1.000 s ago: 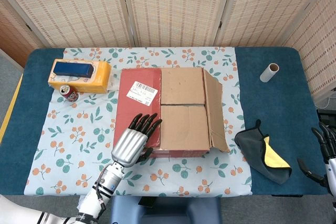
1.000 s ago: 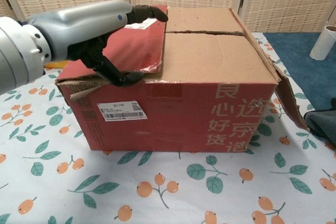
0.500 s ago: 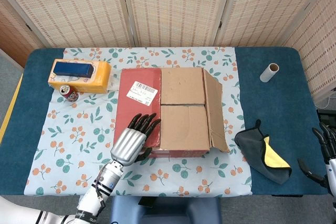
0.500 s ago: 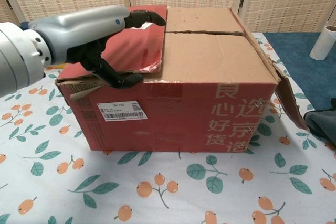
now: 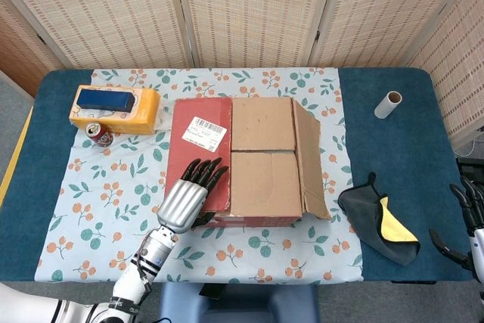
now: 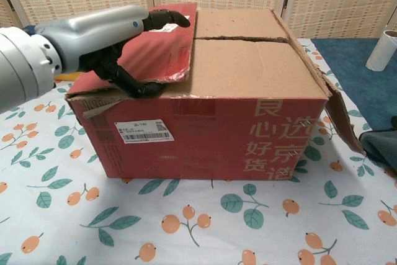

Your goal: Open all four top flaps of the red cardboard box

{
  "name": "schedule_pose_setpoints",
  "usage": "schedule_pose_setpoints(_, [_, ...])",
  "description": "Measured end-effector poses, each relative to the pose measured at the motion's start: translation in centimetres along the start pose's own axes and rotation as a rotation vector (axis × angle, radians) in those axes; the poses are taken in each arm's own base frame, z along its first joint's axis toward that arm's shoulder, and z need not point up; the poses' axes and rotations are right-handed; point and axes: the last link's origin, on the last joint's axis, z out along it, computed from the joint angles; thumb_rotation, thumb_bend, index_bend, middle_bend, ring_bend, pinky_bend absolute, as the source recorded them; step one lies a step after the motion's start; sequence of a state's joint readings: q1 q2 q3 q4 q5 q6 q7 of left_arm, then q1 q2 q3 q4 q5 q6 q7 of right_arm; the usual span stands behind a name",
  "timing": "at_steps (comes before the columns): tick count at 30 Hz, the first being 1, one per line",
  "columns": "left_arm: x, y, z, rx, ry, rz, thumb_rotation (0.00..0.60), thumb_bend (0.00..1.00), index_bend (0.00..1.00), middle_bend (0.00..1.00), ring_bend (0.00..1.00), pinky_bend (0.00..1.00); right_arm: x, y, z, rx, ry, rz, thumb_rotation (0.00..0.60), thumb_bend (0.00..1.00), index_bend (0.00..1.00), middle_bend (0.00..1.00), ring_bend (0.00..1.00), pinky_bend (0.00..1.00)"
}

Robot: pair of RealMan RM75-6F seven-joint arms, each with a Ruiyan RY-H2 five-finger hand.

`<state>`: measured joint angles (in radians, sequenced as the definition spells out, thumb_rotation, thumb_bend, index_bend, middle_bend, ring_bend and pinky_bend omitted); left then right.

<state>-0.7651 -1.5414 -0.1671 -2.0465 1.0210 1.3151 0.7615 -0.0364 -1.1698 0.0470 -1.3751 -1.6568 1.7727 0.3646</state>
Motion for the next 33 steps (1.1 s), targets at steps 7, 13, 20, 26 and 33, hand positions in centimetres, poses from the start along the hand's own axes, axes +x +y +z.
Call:
schedule_pose_setpoints(7, [0.9,0.0,-0.3,-0.005,0.076,0.025,0.6,0.44,0.0,0.0,0.0,0.0,0.0,0.1,0.0,-0.001,0.001,0.002,0.6,0.36,0.0,0.0,0.0,0.0])
schedule_pose_setpoints(13, [2.3,-0.3,-0.9,0.022,0.179,0.116,0.6,0.44,0.0,0.0,0.0,0.0,0.0,0.0,0.1,-0.005,-0.001,0.001,0.6,0.36,0.0,0.0,0.0,0.0])
schedule_pose_setpoints(20, [3.8,-1.1,-1.9,0.058,0.271,0.199,0.6,0.44,0.0,0.0,0.0,0.0,-0.2,0.0,0.1,-0.009,-0.006,0.001,0.6,0.37,0.0,0.0,0.0,0.0])
schedule_pose_setpoints(26, [5.0,-2.3,-2.7,0.109,0.38,0.351,0.6,0.44,0.0,0.0,0.0,0.0,-0.2,0.1,0.2,-0.016,-0.008,0.001,0.6,0.36,0.0,0.0,0.0,0.0])
schedule_pose_setpoints(33, [6.6,-3.5,-4.0,0.15,0.456,0.376,0.6,0.44,0.0,0.0,0.0,0.0,-0.4,0.0,0.2,-0.02,-0.016,-0.004,0.6,0.36,0.0,0.0,0.0,0.0])
